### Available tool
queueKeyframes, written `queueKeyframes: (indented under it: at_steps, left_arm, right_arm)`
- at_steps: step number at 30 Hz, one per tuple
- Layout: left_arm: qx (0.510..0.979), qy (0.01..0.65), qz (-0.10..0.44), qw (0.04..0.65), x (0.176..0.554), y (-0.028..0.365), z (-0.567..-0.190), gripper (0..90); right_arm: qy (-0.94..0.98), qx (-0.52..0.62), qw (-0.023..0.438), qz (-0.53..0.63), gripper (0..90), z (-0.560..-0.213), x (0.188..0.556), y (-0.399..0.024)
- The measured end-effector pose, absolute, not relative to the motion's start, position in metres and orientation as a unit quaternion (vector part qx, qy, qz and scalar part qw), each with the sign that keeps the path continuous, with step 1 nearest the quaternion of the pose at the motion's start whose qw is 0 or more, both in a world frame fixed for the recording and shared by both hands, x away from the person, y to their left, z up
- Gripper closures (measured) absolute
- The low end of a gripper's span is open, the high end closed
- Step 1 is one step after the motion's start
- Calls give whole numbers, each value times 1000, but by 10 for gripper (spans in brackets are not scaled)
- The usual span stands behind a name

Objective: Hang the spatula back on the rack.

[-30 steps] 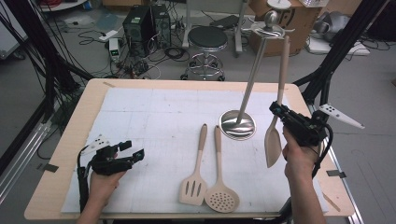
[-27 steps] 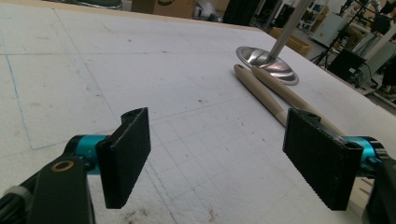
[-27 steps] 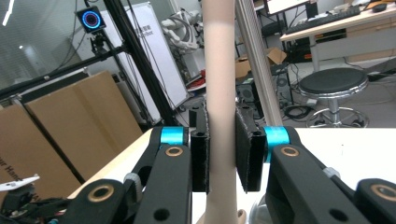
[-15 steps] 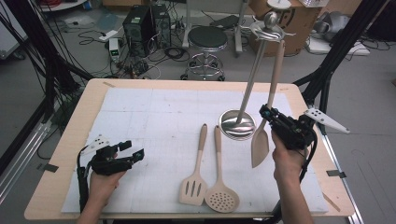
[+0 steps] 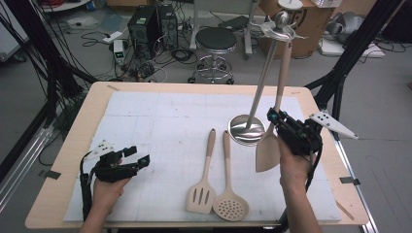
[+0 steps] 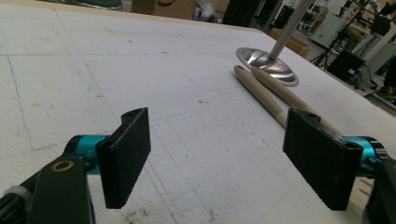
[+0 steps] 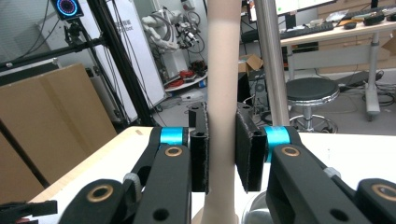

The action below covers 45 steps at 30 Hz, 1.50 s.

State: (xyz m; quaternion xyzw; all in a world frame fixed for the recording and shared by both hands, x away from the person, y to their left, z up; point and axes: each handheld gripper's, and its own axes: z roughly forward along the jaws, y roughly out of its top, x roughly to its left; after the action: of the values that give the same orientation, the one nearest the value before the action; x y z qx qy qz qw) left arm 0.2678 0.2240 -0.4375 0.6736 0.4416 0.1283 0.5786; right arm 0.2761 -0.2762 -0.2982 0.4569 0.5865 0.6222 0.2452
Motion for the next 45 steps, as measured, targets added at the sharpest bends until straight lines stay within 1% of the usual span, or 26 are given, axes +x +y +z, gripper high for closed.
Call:
queueKeyframes:
  at_steps: [14, 15, 18, 19, 20, 21, 24, 29, 45]
  left_arm:
    - [672, 442, 127, 580, 268, 224, -437, 239]
    - [672, 442, 127, 581, 268, 224, -437, 239]
    - [672, 442, 127, 580, 268, 225, -437, 239]
    - [672, 442, 126, 581, 268, 224, -437, 239]
    - [672, 442, 126, 581, 268, 224, -437, 239]
    - [672, 442, 126, 581, 267, 224, -437, 239]
    - [672, 441, 126, 582, 267, 225, -437, 239]
    - [672, 442, 128, 580, 267, 225, -437, 239]
    - [669, 446, 129, 581, 267, 227, -437, 239]
  right_arm:
    - [601, 446, 234, 621, 760, -300, 281, -267]
    - [601, 447, 234, 620, 747, -300, 282, -267]
    - [595, 450, 234, 623, 639, -297, 283, -268]
    - [595, 455, 233, 621, 629, -296, 285, -268]
    - [595, 454, 230, 622, 651, -296, 286, -269]
    - [594, 452, 227, 625, 652, -297, 287, -269]
    - [595, 456, 223, 623, 628, -297, 289, -269]
    - [590, 457, 222, 627, 628, -294, 290, -272]
    - [566, 449, 234, 651, 594, -266, 295, -276]
